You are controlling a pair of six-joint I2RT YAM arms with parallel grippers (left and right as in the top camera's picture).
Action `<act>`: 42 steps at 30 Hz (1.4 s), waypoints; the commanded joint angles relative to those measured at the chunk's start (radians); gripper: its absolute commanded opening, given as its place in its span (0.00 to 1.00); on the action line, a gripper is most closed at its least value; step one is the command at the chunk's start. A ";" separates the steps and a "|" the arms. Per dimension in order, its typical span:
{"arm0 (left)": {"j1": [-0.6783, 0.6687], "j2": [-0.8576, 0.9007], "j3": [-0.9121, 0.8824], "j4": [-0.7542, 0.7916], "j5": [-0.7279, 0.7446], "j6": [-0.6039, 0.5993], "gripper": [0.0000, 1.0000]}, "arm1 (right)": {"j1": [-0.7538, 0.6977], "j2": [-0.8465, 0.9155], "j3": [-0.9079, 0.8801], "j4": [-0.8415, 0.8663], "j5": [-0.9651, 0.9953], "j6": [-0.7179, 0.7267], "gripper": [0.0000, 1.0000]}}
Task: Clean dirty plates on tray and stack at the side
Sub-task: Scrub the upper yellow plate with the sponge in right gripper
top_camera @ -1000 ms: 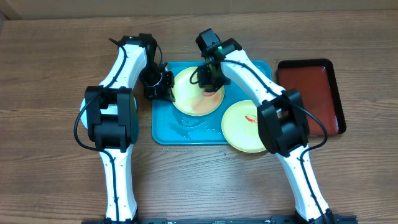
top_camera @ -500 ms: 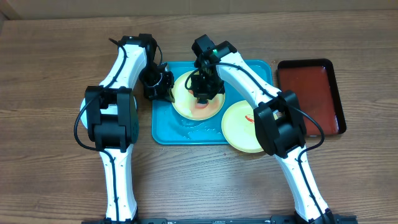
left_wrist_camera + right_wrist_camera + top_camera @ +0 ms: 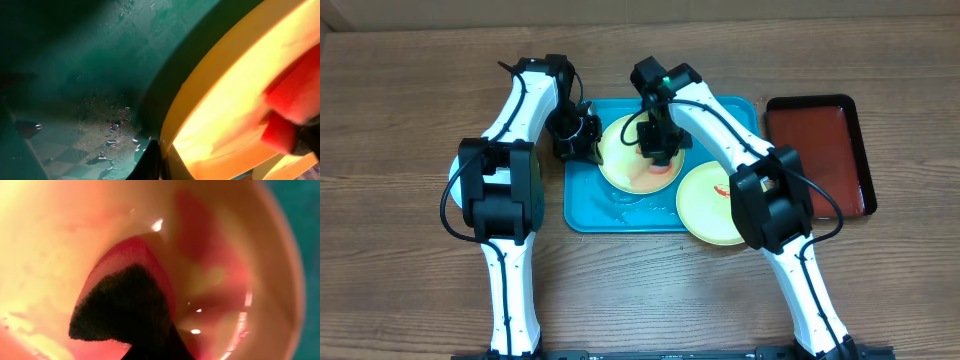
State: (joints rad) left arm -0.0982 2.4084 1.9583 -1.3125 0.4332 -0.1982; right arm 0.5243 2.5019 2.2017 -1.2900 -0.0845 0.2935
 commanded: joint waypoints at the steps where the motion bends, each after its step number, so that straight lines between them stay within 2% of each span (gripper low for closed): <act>1: 0.005 -0.011 0.006 0.001 -0.014 0.018 0.04 | -0.044 0.025 0.023 0.016 0.128 -0.010 0.04; 5: 0.004 -0.011 0.006 0.002 -0.014 0.018 0.04 | -0.044 0.025 0.023 0.063 0.110 -0.010 0.04; 17: -0.022 -0.011 0.006 0.008 -0.014 0.018 0.04 | 0.014 0.031 0.023 0.182 -0.168 0.014 0.04; 23: -0.027 -0.011 0.006 0.009 -0.014 0.018 0.04 | 0.060 0.031 0.023 0.122 -0.206 0.012 0.04; 29: -0.027 -0.011 0.006 0.012 -0.014 0.018 0.04 | 0.058 0.028 0.023 -0.024 -0.205 -0.036 0.04; 33: -0.026 -0.011 0.006 0.016 -0.016 0.018 0.04 | 0.032 0.013 0.023 -0.105 -0.064 -0.047 0.04; 36: -0.026 -0.011 0.006 0.016 -0.018 0.019 0.04 | 0.010 -0.005 0.025 -0.125 0.156 -0.005 0.04; 39: -0.026 -0.011 0.006 0.016 -0.018 0.019 0.04 | -0.006 -0.010 0.026 -0.098 0.333 0.025 0.04; 42: -0.026 -0.011 0.006 0.017 -0.018 0.019 0.04 | -0.014 -0.007 0.025 -0.023 0.401 0.024 0.04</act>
State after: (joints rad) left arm -0.1165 2.4084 1.9583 -1.3006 0.4255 -0.1986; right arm 0.5381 2.5069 2.2166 -1.3518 0.0940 0.2951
